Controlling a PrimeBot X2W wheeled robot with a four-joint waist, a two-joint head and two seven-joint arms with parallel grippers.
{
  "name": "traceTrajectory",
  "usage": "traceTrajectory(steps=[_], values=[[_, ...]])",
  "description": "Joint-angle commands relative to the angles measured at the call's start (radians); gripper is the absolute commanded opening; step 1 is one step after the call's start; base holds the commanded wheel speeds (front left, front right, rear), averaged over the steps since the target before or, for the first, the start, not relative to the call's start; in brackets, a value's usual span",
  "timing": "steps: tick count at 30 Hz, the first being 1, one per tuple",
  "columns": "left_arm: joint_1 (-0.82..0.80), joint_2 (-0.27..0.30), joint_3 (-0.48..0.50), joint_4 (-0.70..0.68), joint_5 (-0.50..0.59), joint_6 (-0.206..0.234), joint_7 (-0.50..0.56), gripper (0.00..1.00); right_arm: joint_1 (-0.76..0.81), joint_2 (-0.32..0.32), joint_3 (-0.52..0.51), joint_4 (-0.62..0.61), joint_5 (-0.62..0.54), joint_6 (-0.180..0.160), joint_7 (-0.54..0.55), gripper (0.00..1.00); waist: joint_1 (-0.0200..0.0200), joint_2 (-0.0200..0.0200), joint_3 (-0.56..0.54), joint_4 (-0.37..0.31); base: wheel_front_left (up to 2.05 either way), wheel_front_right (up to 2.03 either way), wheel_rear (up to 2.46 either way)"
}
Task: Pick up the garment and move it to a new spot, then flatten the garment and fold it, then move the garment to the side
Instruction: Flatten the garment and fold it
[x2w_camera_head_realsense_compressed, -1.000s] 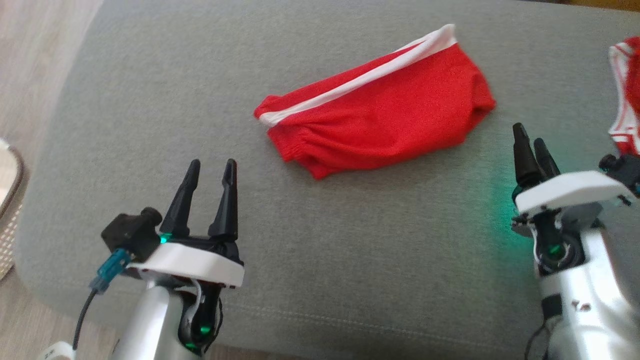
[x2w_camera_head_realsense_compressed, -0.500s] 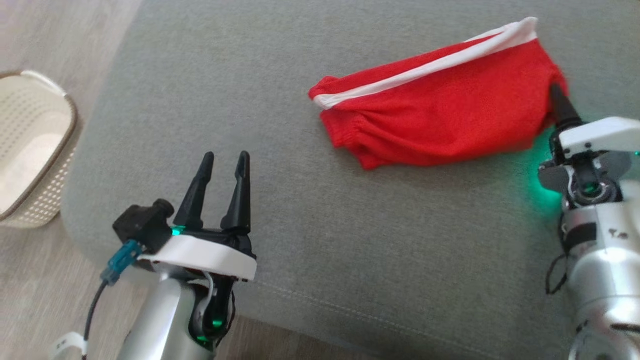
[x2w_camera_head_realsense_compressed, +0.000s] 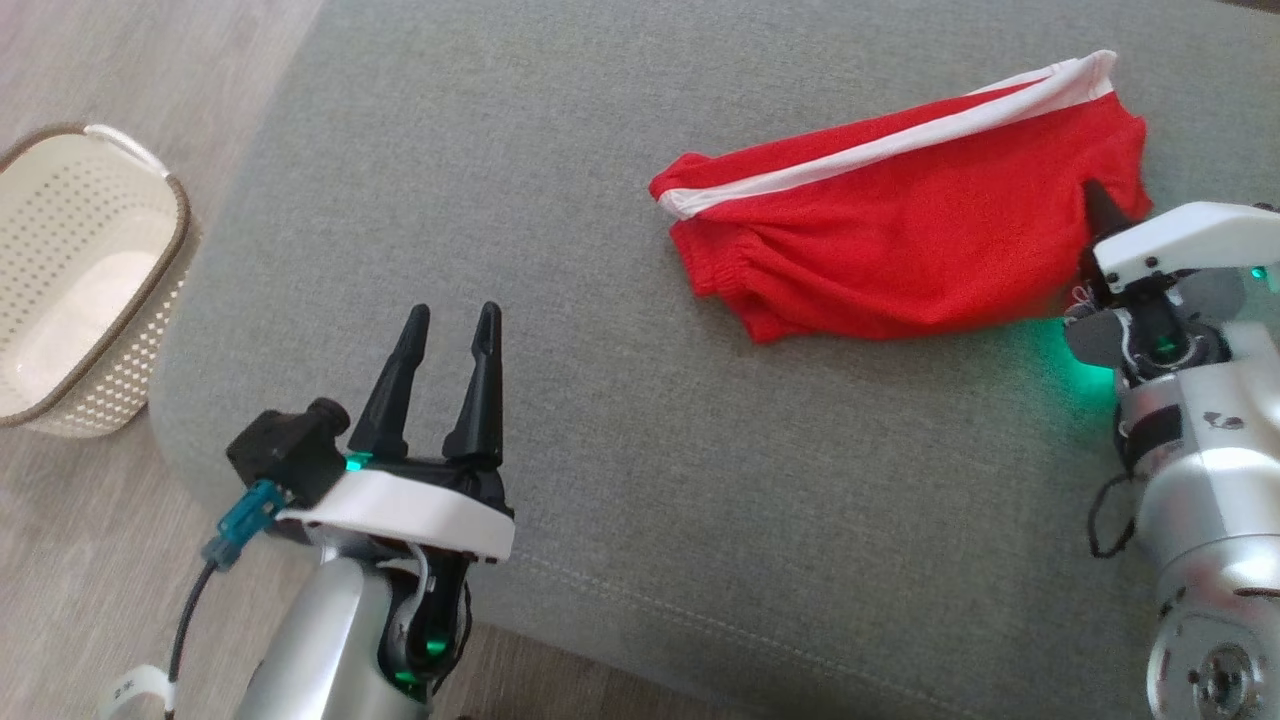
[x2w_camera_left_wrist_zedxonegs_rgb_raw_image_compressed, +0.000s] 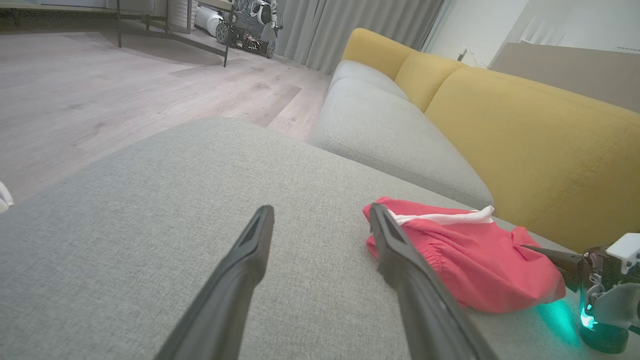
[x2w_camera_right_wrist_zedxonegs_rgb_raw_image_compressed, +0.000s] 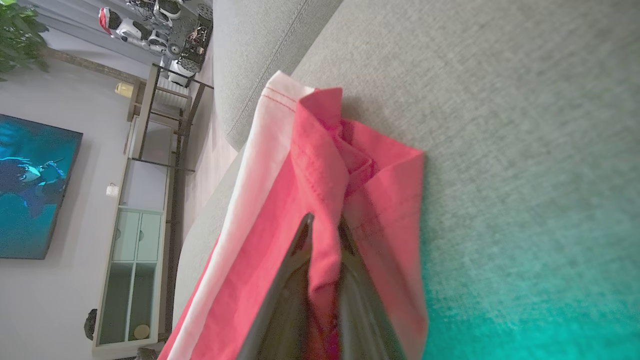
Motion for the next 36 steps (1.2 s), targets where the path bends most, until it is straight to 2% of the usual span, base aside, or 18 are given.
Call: traceTrajectory(steps=[1, 14, 22, 27, 28, 29, 36], values=[[-0.029, 0.008, 0.038, -0.037, 0.001, 0.005, -0.005, 1.00, 0.005, 0.046, 0.020, 0.006, -0.002, 0.008, -0.010, 0.00, 0.0000, 0.0000, -0.003, -0.007, 0.00, 0.00, 0.00], [-0.026, 0.008, 0.061, -0.035, 0.012, -0.002, -0.005, 1.00, 0.103, 0.054, 0.057, -0.153, -0.003, 0.008, -0.150, 0.00, 0.0000, 0.0000, -0.031, -0.089, 0.00, 0.00, 0.00], [-0.025, 0.008, 0.070, -0.029, 0.018, -0.010, -0.005, 1.00, 0.166, 0.059, 0.137, -0.265, -0.020, 0.008, -0.131, 0.00, 0.0000, 0.0000, -0.036, -0.144, 0.00, 0.00, 0.00], [-0.037, 0.008, 0.057, -0.020, 0.009, -0.014, -0.005, 1.00, 0.152, 0.060, 0.178, -0.280, -0.042, 0.008, -0.129, 0.00, 0.0000, 0.0000, -0.045, -0.143, 0.00, 0.00, 0.00], [-0.036, 0.008, 0.054, -0.018, 0.007, -0.013, -0.005, 1.00, 0.151, 0.058, 0.177, -0.273, -0.050, 0.008, -0.135, 0.36, 0.0000, 0.0000, -0.049, -0.140, 0.00, 0.00, 0.00], [-0.035, 0.008, 0.052, -0.018, 0.005, -0.012, -0.005, 1.00, 0.150, 0.054, 0.175, -0.263, -0.062, 0.008, -0.141, 1.00, 0.0000, 0.0000, -0.054, -0.138, 0.00, 0.00, 0.00], [-0.019, 0.008, 0.061, -0.027, 0.005, -0.008, -0.005, 1.00, 0.185, 0.026, 0.159, -0.234, -0.175, 0.008, -0.239, 1.00, 0.0000, 0.0000, -0.086, -0.146, 0.00, 0.00, 0.00]])
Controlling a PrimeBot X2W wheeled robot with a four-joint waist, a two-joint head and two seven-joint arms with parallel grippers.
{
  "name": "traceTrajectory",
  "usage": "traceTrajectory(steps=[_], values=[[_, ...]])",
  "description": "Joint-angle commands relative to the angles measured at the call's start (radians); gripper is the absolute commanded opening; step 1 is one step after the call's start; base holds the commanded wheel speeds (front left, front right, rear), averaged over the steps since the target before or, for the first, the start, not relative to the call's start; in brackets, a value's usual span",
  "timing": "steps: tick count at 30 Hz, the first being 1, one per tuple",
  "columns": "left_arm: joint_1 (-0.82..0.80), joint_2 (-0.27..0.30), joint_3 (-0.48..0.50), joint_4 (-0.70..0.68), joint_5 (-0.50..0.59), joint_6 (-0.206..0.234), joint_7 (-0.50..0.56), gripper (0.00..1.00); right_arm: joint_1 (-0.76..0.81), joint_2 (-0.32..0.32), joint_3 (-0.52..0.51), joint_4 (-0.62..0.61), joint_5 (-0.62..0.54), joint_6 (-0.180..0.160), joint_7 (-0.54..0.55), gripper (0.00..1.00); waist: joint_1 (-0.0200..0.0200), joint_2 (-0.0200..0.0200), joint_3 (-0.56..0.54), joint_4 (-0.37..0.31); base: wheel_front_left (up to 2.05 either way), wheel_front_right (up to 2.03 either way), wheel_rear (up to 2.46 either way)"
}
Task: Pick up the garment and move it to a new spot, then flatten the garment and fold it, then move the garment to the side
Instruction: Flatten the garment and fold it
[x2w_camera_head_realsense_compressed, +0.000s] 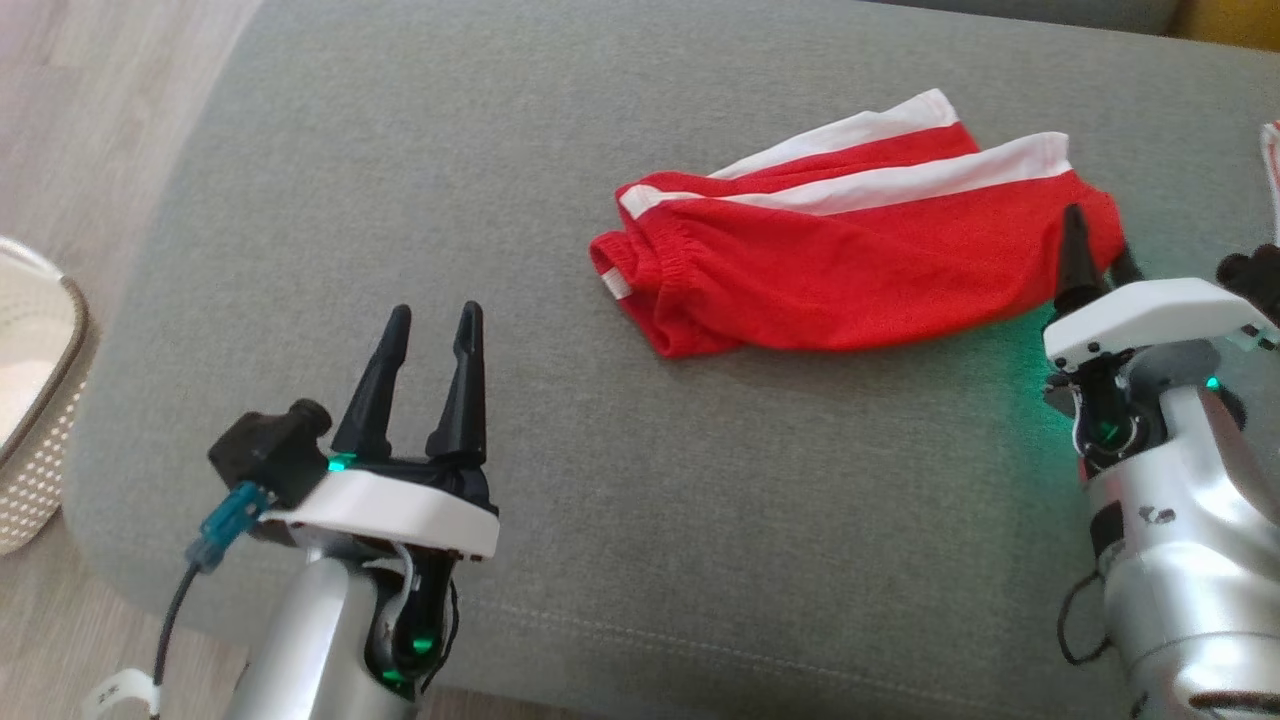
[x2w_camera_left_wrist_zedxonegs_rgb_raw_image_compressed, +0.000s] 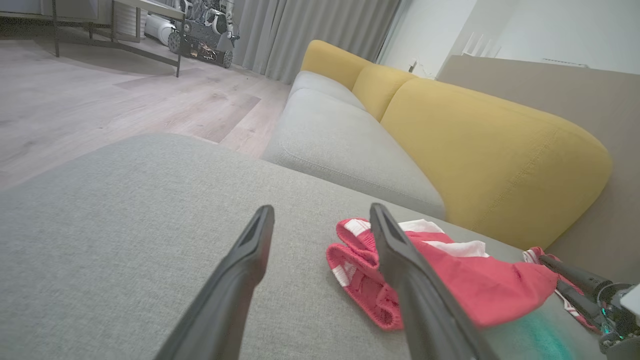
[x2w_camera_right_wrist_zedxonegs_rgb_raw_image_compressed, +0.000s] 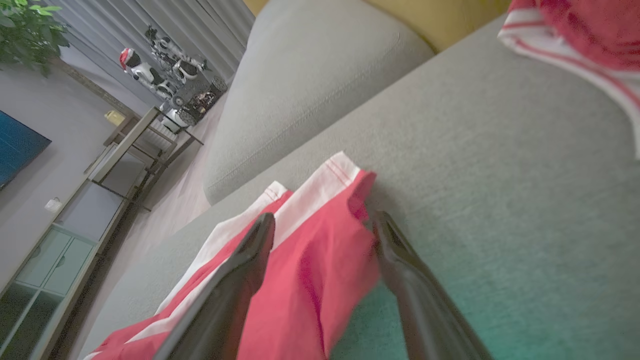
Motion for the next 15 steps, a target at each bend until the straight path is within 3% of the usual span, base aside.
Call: traceTrajectory(steps=[1, 15], values=[[-0.022, 0.008, 0.037, -0.040, -0.007, 0.001, -0.005, 1.00, 0.002, -0.003, 0.021, -0.046, -0.020, 0.008, -0.030, 1.00, 0.0000, 0.0000, -0.008, -0.013, 0.00, 0.00, 0.00], [-0.031, 0.008, 0.087, -0.082, -0.019, -0.007, -0.005, 1.00, 0.348, 0.030, 0.186, -0.465, -0.110, 0.008, -0.210, 1.00, 0.0000, 0.0000, -0.003, -0.188, 0.00, 0.00, 0.00]])
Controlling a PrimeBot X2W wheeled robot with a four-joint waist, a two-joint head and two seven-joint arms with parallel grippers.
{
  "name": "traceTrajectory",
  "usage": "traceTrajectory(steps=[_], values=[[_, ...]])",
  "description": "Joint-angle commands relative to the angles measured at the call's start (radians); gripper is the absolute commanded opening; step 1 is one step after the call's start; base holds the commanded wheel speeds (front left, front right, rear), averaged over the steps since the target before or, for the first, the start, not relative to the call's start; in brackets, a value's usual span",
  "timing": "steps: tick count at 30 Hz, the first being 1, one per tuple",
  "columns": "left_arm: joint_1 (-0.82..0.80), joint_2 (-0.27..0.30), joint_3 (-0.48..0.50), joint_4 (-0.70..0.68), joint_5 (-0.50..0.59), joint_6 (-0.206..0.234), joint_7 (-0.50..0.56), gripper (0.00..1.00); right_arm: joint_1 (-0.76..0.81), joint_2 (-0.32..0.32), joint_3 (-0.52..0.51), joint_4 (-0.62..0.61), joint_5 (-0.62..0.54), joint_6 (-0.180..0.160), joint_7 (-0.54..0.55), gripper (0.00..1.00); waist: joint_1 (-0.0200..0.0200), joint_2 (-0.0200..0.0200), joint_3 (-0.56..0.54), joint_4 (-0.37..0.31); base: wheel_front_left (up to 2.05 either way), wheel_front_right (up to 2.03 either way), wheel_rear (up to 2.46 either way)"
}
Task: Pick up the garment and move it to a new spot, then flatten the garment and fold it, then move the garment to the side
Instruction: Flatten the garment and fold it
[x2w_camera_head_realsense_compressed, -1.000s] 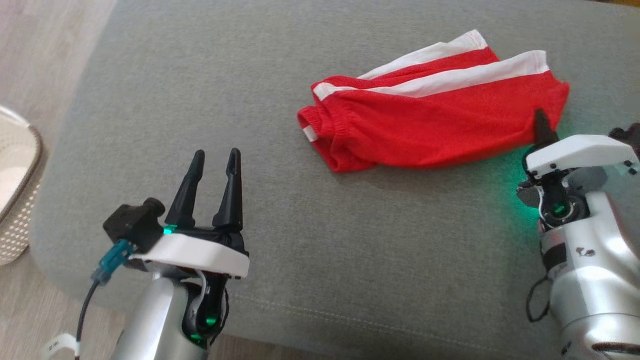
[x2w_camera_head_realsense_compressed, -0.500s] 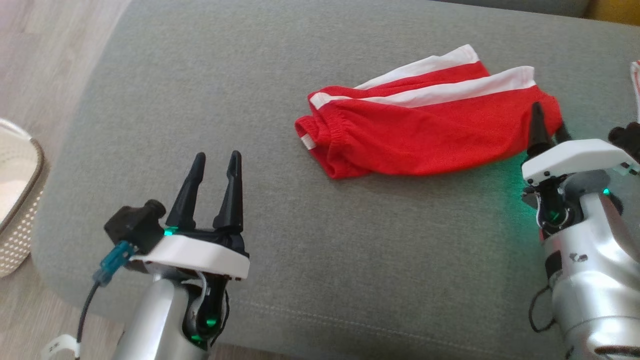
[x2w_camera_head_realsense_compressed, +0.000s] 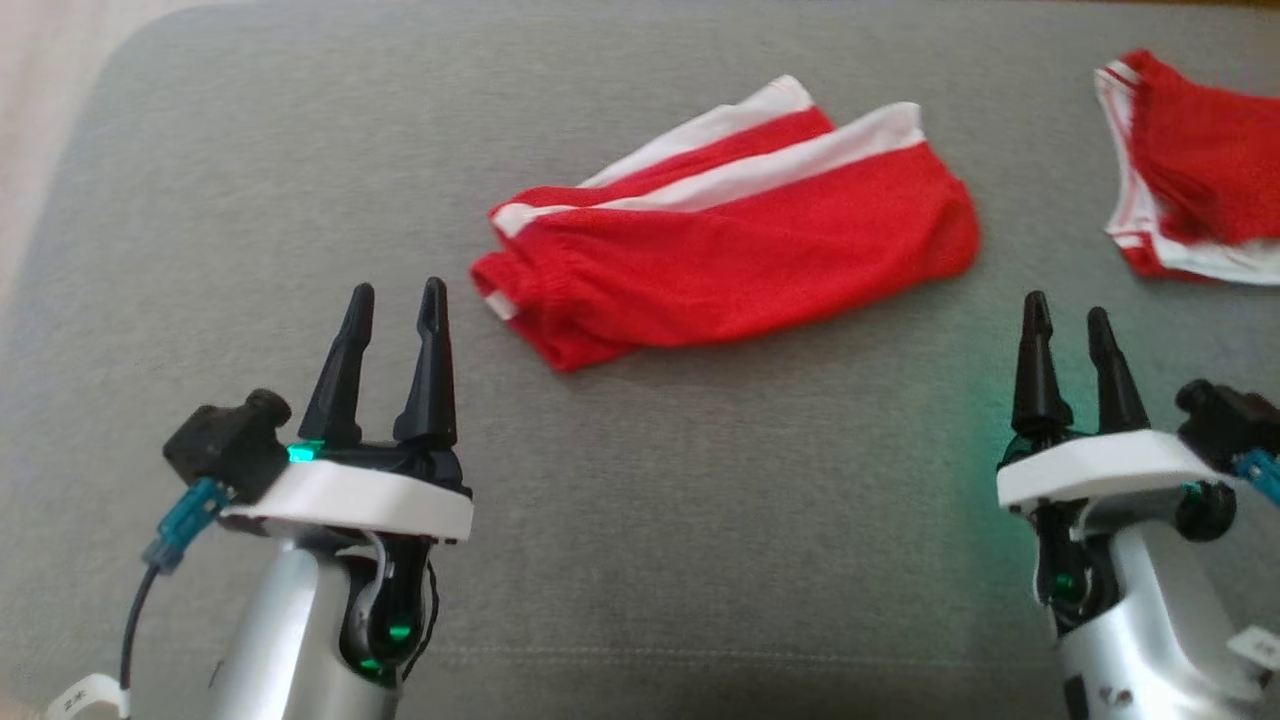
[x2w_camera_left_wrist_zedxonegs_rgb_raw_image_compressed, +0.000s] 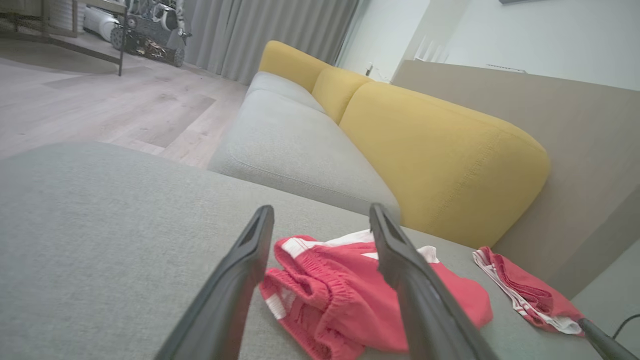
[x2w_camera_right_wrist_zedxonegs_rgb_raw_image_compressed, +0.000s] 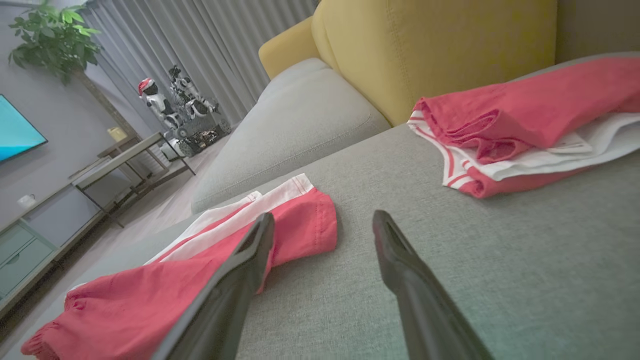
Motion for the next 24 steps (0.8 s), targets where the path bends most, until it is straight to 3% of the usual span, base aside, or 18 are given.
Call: traceTrajectory(steps=[1, 7, 12, 14, 18, 24], values=[[-0.032, 0.008, 0.038, -0.035, -0.009, -0.008, -0.005, 1.00, -0.009, 0.011, 0.033, -0.067, -0.007, 0.008, -0.014, 1.00, 0.0000, -0.0001, 0.013, -0.038, 0.00, 0.00, 0.00], [-0.091, 0.008, 0.028, -0.011, 0.017, -0.032, -0.005, 1.00, 0.012, 0.015, 0.049, -0.182, -0.013, 0.008, 0.001, 1.00, 0.0000, -0.0001, 0.048, -0.100, 0.00, 0.00, 0.00], [-0.203, 0.024, -0.041, 0.127, 0.040, -0.071, 0.004, 1.00, 0.007, 0.016, 0.077, -0.236, -0.022, 0.008, 0.018, 1.00, 0.0000, -0.0001, 0.080, -0.148, 0.00, 0.00, 0.00], [-0.286, 0.045, -0.090, 0.196, 0.028, -0.080, 0.053, 1.00, 0.001, 0.016, 0.097, -0.253, -0.021, 0.008, 0.023, 1.00, 0.0000, -0.0001, 0.097, -0.176, 0.00, 0.00, 0.00], [-0.493, 0.132, -0.239, 0.275, -0.058, -0.084, 0.195, 1.00, -0.036, 0.016, 0.163, -0.271, -0.017, 0.008, 0.026, 1.00, 0.0000, -0.0001, 0.137, -0.257, 0.00, 0.00, 0.00], [-0.683, 0.268, -0.379, 0.345, -0.205, -0.084, 0.366, 1.00, -0.099, 0.016, 0.254, -0.267, 0.014, 0.008, 0.011, 1.00, 0.0000, -0.0001, 0.175, -0.353, 0.00, 0.00, 0.00]])
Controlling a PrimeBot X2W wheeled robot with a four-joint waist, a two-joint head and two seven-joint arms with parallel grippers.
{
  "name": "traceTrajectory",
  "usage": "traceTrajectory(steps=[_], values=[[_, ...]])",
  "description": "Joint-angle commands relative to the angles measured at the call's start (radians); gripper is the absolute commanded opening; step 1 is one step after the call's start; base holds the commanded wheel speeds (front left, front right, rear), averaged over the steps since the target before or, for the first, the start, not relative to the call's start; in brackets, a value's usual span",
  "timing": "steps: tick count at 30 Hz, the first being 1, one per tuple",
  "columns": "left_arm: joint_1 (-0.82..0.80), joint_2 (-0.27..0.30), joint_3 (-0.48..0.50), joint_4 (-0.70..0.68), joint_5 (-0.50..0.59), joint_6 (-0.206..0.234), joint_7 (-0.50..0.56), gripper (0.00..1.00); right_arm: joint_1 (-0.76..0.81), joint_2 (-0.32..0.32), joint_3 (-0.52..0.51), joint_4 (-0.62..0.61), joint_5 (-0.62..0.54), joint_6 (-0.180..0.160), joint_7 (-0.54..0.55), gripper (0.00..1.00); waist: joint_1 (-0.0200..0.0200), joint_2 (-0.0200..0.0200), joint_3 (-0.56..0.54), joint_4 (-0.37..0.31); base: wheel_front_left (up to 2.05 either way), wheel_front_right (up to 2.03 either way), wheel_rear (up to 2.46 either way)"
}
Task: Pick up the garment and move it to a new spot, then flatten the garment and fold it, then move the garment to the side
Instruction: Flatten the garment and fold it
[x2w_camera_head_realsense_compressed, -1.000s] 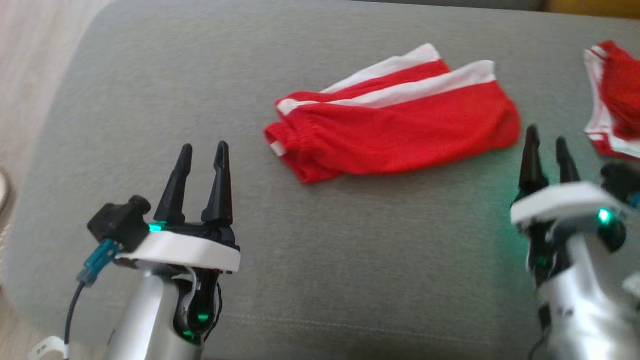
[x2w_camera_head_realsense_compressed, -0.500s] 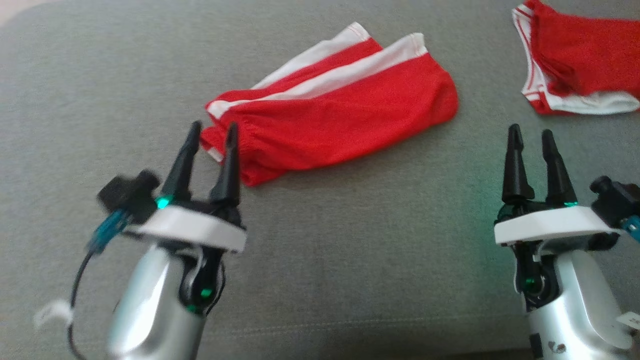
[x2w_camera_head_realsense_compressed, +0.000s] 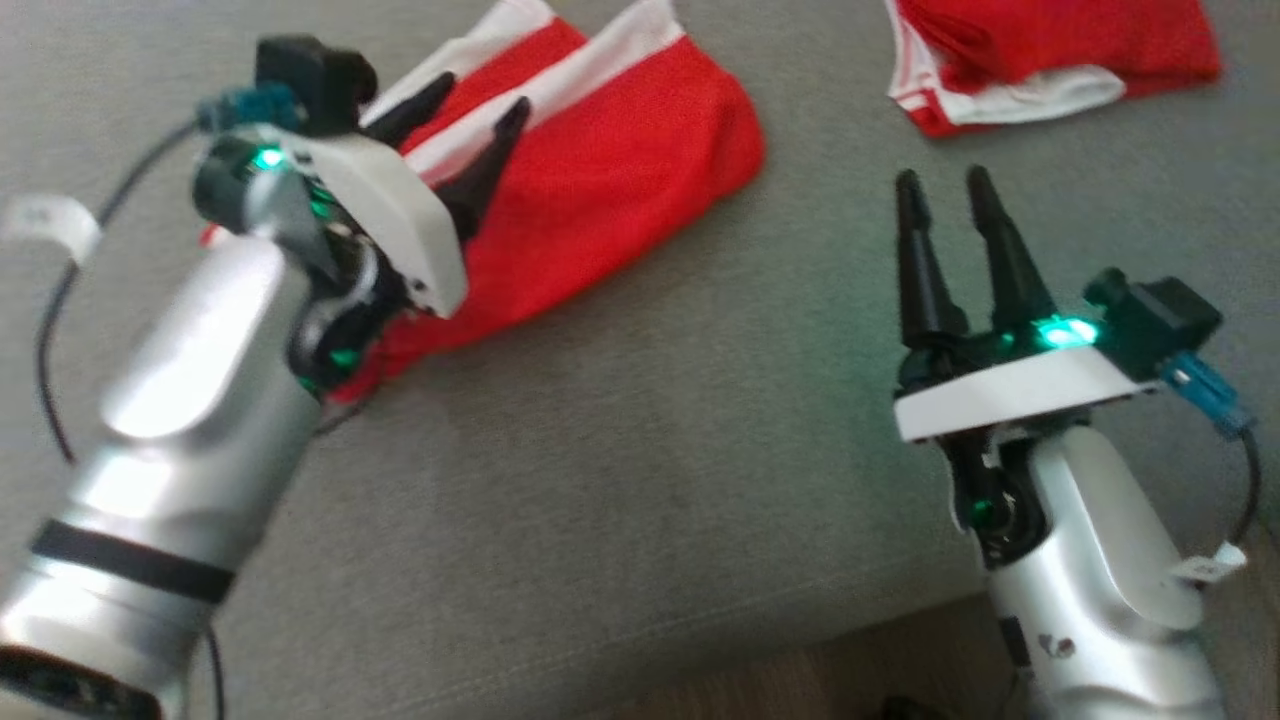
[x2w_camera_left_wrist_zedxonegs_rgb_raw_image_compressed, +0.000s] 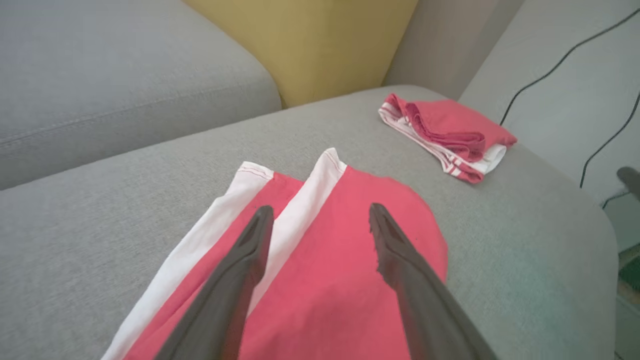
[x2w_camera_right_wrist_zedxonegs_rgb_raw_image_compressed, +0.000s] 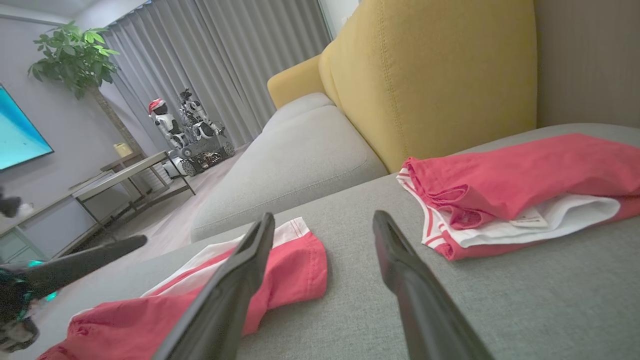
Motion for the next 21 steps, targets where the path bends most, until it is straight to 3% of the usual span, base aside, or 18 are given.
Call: traceTrajectory(steps=[1, 9, 21], values=[[-0.079, 0.064, 0.001, -0.011, -0.025, -0.006, 0.032, 1.00, -0.034, 0.005, 0.041, -0.029, 0.013, 0.008, -0.015, 1.00, -0.0001, 0.0000, 0.036, -0.061, 0.00, 0.00, 0.00], [-0.213, 0.167, -0.129, 0.048, -0.167, -0.006, 0.145, 1.00, -0.077, 0.005, 0.126, 0.008, 0.069, 0.008, -0.055, 1.00, -0.0001, 0.0000, 0.068, -0.142, 0.00, 0.00, 0.00], [-0.315, 0.223, -0.262, 0.152, -0.215, -0.006, 0.119, 1.00, -0.110, 0.005, 0.186, 0.024, 0.125, 0.008, -0.075, 1.00, -0.0001, 0.0000, 0.115, -0.218, 0.00, 0.00, 0.00]])
